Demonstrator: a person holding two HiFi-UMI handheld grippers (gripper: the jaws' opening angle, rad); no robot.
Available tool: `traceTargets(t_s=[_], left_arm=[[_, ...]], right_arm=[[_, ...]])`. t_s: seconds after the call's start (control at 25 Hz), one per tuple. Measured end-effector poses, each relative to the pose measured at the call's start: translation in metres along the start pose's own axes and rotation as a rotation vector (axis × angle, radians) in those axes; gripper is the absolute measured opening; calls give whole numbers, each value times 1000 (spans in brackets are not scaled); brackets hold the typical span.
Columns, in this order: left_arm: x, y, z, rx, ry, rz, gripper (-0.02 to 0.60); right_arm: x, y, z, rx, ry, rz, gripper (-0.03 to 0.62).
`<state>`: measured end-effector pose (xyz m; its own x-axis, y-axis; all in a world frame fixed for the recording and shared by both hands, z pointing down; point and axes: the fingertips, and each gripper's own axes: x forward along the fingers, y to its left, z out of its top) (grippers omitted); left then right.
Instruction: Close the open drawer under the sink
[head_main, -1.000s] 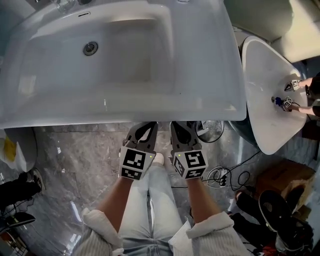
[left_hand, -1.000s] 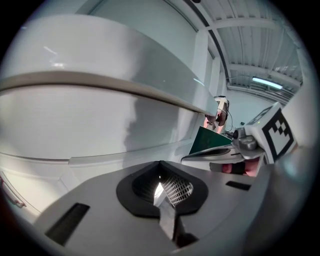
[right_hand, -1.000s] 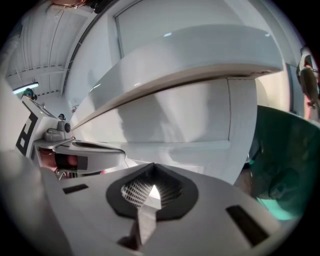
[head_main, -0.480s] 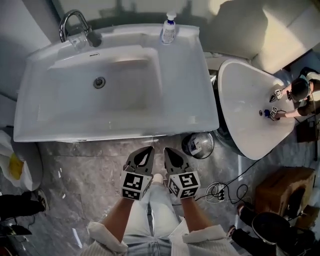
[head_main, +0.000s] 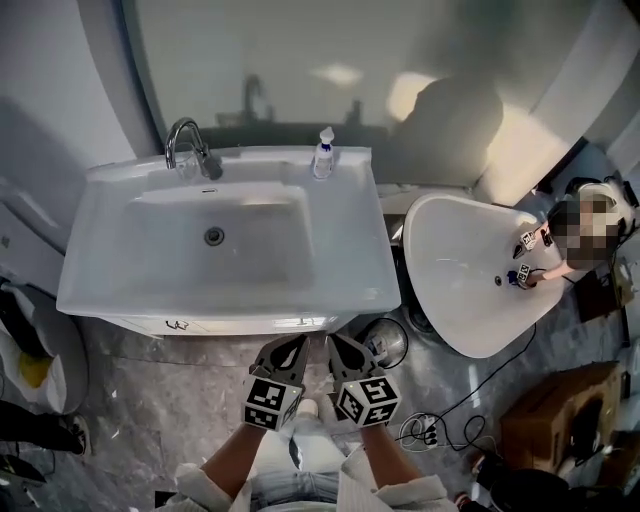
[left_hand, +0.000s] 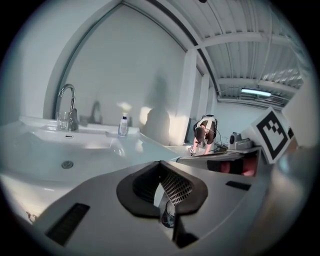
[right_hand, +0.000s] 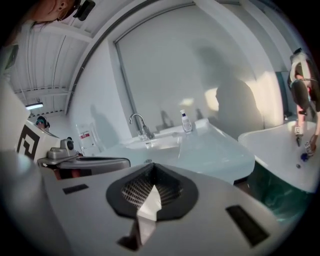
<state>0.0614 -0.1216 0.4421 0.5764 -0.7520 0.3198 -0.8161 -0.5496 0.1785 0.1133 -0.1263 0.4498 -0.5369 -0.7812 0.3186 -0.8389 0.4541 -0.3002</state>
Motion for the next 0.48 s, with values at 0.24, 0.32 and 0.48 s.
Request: traceTargets(t_s=[0.24,0.32,0.48], left_arm=[[-16,-18,72,-24,-111,-64,15],[-23,-24,98,-26,-147,-83,15],[-39,-38,144,-4,-201,-131,15]], right_arm=[[-21,18,74,-6,-100,53,9],[-29,26,98,-15,-131,76,9],[-44,45,142,-52,-183,139,9]])
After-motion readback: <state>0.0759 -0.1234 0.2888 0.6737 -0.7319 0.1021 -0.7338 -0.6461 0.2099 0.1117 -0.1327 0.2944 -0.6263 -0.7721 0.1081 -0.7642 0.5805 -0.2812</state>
